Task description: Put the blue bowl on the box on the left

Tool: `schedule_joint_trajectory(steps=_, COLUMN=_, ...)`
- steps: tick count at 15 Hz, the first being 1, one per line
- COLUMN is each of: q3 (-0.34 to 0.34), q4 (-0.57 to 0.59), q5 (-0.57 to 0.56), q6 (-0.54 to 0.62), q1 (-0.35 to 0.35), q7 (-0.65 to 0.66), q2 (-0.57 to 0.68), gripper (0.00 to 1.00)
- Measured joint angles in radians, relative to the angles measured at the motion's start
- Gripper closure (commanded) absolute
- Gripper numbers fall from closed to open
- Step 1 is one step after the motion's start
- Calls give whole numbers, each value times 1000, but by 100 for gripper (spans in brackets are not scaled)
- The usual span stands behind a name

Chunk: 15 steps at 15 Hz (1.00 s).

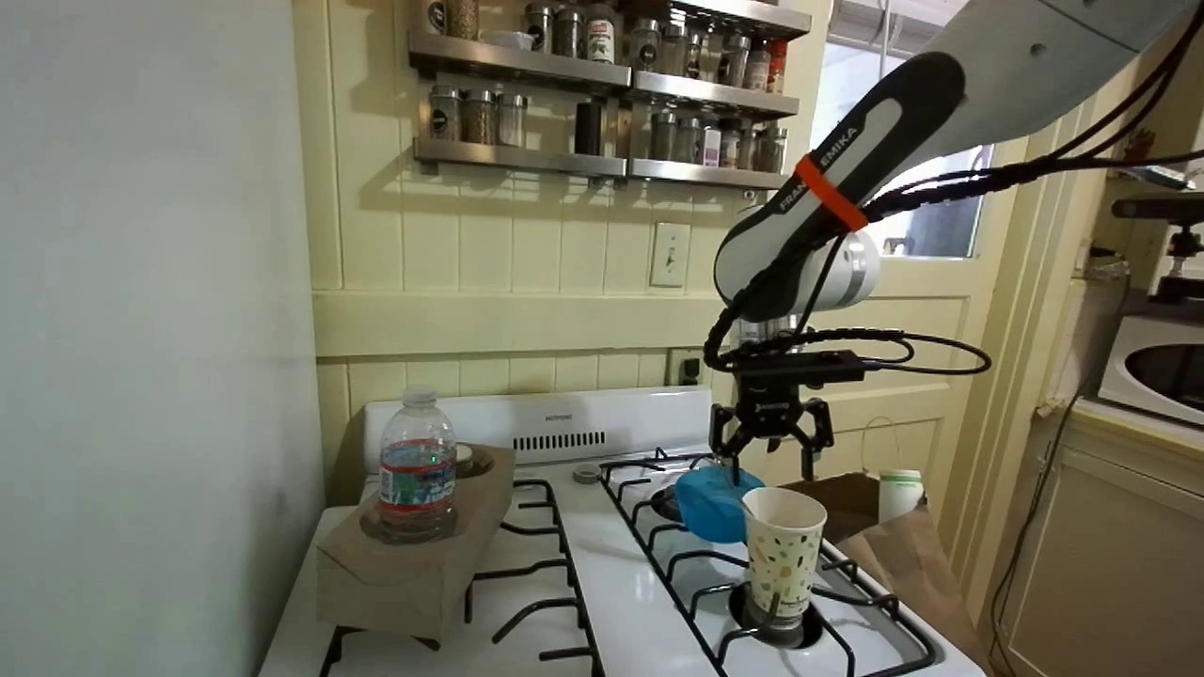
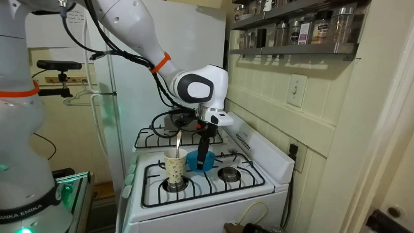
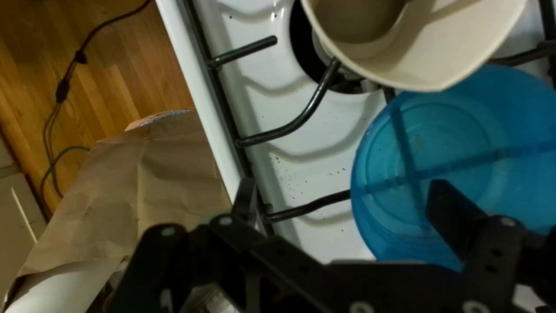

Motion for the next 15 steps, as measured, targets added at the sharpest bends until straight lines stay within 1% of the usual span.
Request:
schedule_joint_trajectory(steps=1, q3=0, q4=15, q5=0, q6=6, q1=7, q7=4, q2=21, gripper=0)
schedule_joint_trajectory(steps=2, q3=0, q4=31, q5=0, q6=10, q1=15, q7=8, q2=44, gripper=25)
schedule_joint_trajectory(steps=3, q3=-1, q4=44, q5=0, q6=10, q1=21, q7=10, q2=59, gripper=27)
schedule_joint_trajectory(steps=4, q3=-2, q4=55, q5=0, q6=10, q1=27, q7=12, q2=74, gripper=34)
schedule_joint_trajectory(steps=8, q3=-19, q4=82, q5=0, q6=10, q1=40, q7=12, q2=115, gripper=67)
schedule_joint_trajectory(steps=12, q3=-37, q4=94, q5=0, q6=10, q1=43, q7=12, q2=129, gripper=96)
schedule_joint_trajectory(steps=13, q3=-41, q4=96, q5=0, q6=10, q1=43, q7=12, q2=129, gripper=99)
schedule_joint_trajectory(steps=15, q3=-47, q4=103, q5=0, q6=10, q1=43, q7=12, q2=127, gripper=100)
